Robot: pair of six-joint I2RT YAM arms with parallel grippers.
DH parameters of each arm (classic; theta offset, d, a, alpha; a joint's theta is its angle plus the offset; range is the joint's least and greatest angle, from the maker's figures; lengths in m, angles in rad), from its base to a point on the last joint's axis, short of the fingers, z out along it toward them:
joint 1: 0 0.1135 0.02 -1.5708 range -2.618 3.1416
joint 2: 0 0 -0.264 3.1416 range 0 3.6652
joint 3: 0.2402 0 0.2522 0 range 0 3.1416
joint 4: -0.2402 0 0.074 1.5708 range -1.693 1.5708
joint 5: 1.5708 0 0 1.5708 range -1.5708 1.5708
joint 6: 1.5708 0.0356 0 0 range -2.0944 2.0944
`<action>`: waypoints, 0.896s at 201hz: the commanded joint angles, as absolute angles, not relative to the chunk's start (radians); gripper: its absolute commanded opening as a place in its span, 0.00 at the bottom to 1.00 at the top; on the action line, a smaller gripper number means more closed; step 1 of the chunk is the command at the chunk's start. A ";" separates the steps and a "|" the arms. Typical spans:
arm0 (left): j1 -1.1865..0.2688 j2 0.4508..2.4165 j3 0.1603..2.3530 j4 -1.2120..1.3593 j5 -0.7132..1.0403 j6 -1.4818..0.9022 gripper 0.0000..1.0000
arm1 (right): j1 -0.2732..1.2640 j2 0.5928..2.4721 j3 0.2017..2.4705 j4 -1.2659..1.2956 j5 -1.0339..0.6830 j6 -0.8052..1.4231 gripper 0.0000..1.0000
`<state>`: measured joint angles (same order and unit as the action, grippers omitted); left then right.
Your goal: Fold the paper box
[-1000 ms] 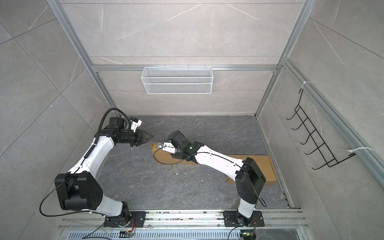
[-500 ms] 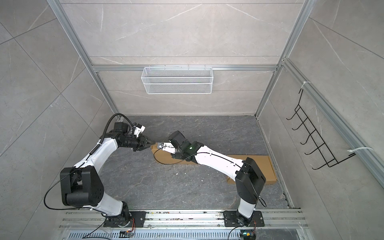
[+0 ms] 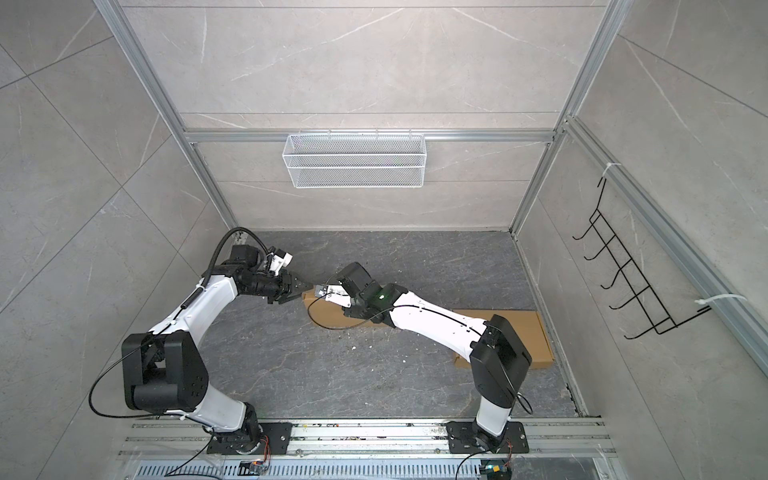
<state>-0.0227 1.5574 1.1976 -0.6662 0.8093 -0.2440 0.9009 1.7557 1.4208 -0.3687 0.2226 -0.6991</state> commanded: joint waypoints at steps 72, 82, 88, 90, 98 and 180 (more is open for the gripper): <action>0.000 1.583 1.090 -0.703 0.732 -0.148 0.34 | 0.896 1.775 1.383 -0.400 0.226 -0.676 0.39; 0.000 1.597 1.103 -0.704 0.740 -0.149 0.33 | 0.896 1.778 1.386 -0.400 0.226 -0.675 0.39; -0.001 1.598 1.110 -0.700 0.751 -0.156 0.33 | 0.896 1.778 1.387 -0.400 0.226 -0.675 0.39; -0.001 1.597 1.111 -0.699 0.753 -0.159 0.33 | 0.896 1.779 1.387 -0.401 0.225 -0.675 0.39; -0.002 1.590 1.120 -0.696 0.755 -0.165 0.33 | 0.896 1.779 1.387 -0.402 0.227 -0.673 0.39; -0.018 1.508 1.188 -0.747 0.747 -0.191 0.37 | 0.896 1.789 1.390 -0.401 0.223 -0.669 0.38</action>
